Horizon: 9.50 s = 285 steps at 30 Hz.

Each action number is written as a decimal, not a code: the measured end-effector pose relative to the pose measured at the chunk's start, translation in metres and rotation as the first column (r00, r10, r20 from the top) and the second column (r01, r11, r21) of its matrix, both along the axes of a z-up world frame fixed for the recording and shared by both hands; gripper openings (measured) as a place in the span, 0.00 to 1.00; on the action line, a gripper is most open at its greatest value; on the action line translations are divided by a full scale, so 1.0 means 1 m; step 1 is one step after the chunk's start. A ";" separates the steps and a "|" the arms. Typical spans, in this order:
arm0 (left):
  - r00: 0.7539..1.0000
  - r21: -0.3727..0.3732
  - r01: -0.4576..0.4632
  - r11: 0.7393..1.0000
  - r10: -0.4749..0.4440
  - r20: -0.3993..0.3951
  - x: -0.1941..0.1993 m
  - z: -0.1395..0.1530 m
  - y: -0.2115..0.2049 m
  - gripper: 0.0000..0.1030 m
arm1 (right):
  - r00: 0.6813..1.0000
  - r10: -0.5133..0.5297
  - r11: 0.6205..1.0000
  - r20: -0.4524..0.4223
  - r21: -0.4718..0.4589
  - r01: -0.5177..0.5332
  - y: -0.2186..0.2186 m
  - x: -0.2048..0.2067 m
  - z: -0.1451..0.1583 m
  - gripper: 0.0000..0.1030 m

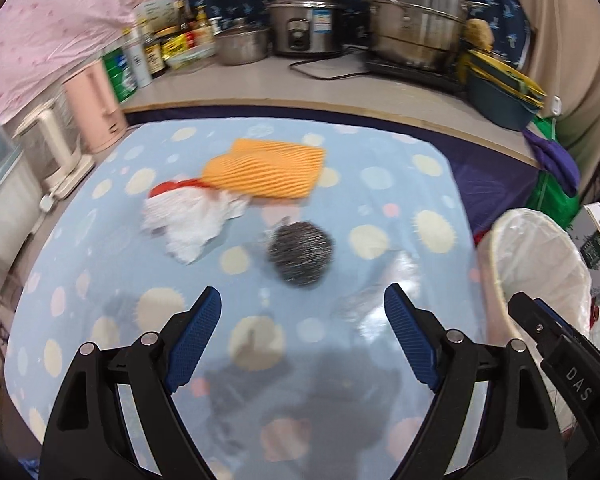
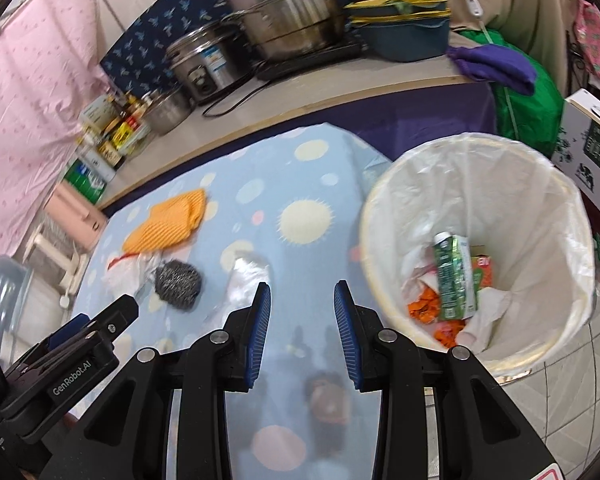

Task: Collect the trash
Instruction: 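Move both tools back over the table toward the clear plastic bag, then grasp the clear plastic bag with the right gripper, then grasp the steel wool scrubber with the left gripper while the right holds the bag, then carry scrubber and bag over the bin and open both grippers to drop them, then move both tools back over the table toward the remaining tissue and nets, then grasp the white tissue beside the red bag with the left gripper, then grasp an orange foam net with the right gripper while the left holds the tissue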

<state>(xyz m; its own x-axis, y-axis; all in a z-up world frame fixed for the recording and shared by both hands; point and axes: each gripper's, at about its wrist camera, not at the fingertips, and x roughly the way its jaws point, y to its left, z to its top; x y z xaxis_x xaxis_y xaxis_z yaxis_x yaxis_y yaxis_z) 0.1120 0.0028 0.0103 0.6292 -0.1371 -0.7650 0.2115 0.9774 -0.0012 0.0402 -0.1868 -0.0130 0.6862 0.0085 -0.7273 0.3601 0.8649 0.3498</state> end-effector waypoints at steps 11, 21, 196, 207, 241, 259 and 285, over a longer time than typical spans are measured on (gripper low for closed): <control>0.989 -0.015 -0.143 0.990 0.142 -0.048 0.012 -0.021 0.081 0.82 | 0.992 0.104 0.994 -0.073 -0.011 -0.105 0.060 0.045 -0.026 0.42; 0.981 -0.037 -0.181 0.983 0.177 -0.079 0.023 -0.033 0.106 0.83 | 0.988 0.080 0.996 -0.131 -0.038 -0.086 0.073 0.078 -0.049 0.48; 0.937 -0.010 0.349 0.937 -0.349 -0.005 -0.028 0.004 -0.196 0.74 | 0.943 -0.330 0.944 0.053 0.047 0.327 -0.136 -0.057 -0.008 0.30; 0.970 -0.039 0.243 0.969 -0.244 -0.007 -0.008 0.006 -0.134 0.74 | 0.972 -0.229 0.973 0.043 0.001 0.230 -0.087 -0.029 -0.001 0.30; 0.955 -0.111 -0.274 0.955 0.256 -0.150 0.123 -0.054 0.116 0.76 | 0.989 0.125 0.987 -0.074 -0.089 -0.132 0.087 0.116 -0.024 0.30; 0.959 -0.147 -0.216 0.965 0.182 -0.216 0.142 -0.076 0.116 0.05 | 0.978 0.198 0.978 -0.058 -0.062 -0.201 0.112 0.184 -0.028 0.30; 0.941 -0.161 -0.256 0.953 0.207 -0.269 0.117 -0.089 0.144 0.04 | 0.947 0.300 0.939 -0.114 -0.139 -0.314 0.153 0.237 -0.058 0.01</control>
<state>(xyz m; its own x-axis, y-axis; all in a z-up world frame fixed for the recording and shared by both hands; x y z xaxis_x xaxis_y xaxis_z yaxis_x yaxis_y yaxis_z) 0.2294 0.1470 -0.0789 0.4568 -0.1689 -0.8734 -0.0517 0.9751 -0.2157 0.2777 -0.0334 -0.0707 0.5999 0.0920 -0.7948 0.0919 0.9789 0.1827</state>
